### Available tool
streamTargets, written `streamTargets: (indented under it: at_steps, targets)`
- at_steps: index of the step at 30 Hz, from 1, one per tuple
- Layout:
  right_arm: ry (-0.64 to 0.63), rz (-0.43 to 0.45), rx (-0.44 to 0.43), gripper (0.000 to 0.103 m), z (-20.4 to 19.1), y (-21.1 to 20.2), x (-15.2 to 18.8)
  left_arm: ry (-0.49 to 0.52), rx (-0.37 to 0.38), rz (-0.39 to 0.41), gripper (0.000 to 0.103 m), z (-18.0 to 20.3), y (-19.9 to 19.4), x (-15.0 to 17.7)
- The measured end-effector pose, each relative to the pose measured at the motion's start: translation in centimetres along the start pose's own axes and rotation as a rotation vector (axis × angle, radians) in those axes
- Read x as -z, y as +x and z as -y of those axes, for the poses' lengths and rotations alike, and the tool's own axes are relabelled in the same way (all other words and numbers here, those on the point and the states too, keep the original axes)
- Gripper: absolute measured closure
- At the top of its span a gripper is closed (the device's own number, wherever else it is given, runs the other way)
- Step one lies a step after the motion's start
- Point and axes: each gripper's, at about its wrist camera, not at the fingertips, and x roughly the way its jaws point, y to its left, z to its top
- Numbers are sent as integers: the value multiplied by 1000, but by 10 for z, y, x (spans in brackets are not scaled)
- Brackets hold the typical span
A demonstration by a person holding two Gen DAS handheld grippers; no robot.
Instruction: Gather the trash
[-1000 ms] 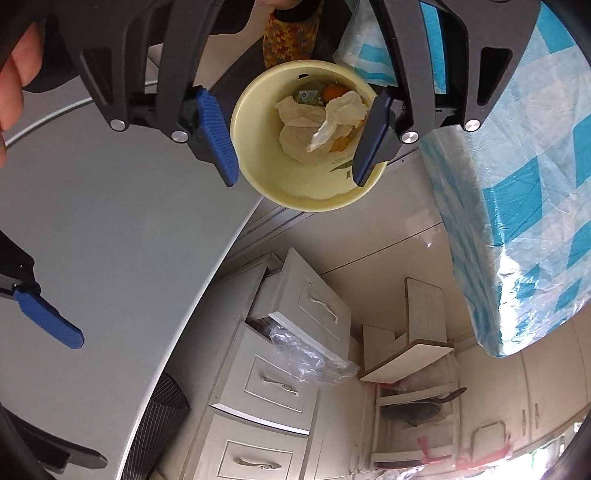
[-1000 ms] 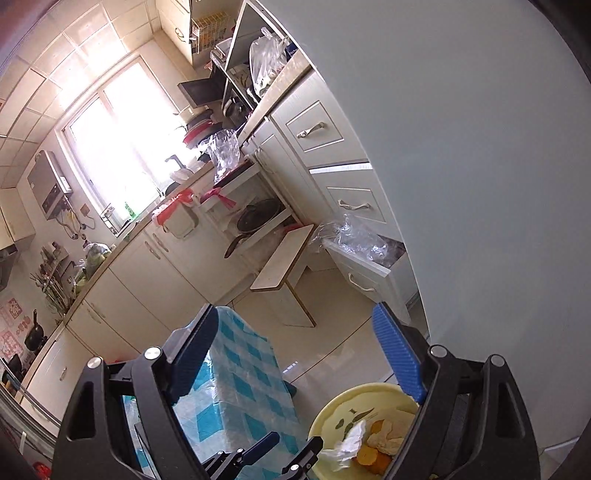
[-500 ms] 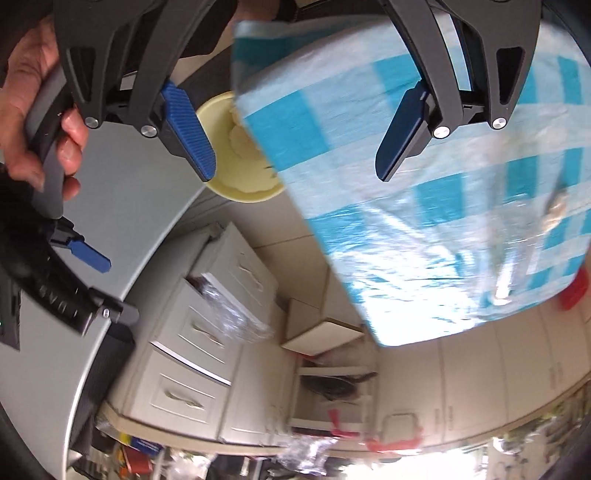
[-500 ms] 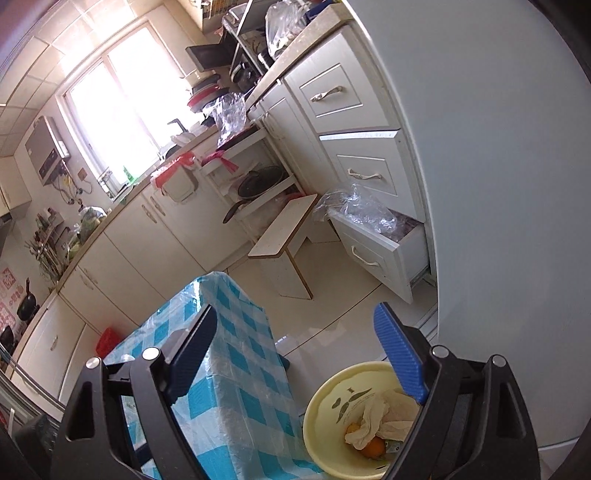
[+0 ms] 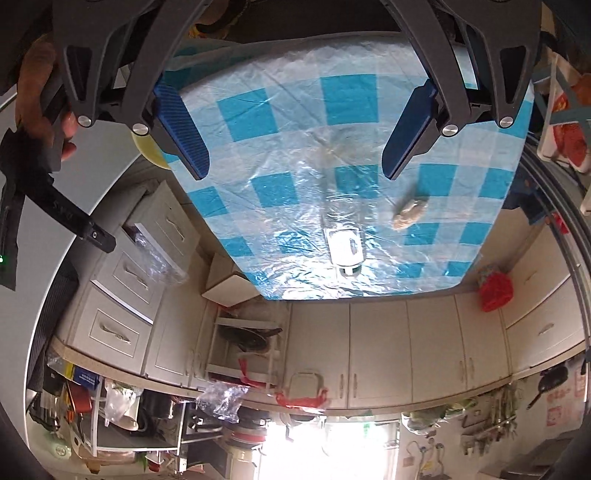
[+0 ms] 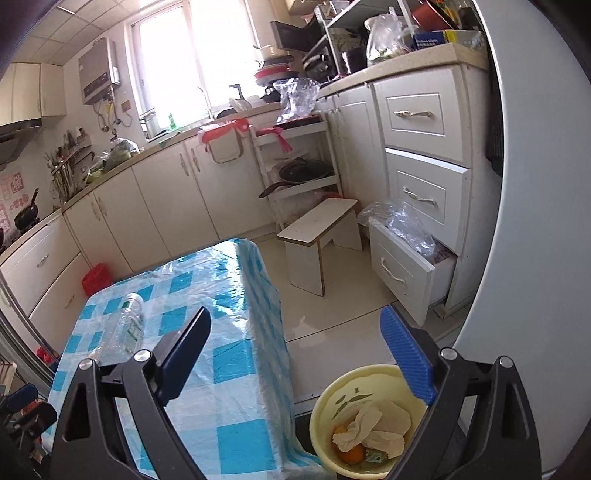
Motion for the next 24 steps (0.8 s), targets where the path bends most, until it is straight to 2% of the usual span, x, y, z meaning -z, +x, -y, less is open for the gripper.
streamTargets:
  at_steps: [8, 13, 24]
  targets:
    - [-107, 36, -80, 11, -58, -22, 21, -45, -35, 27, 11, -33, -17, 9]
    - [-147, 4, -97, 10, -82, -15, 32, -80, -44, 30, 11, -50, -20, 12]
    - [-191, -29, -95, 10, -100, -4, 44, -132, -64, 18, 11, -72, -14, 18]
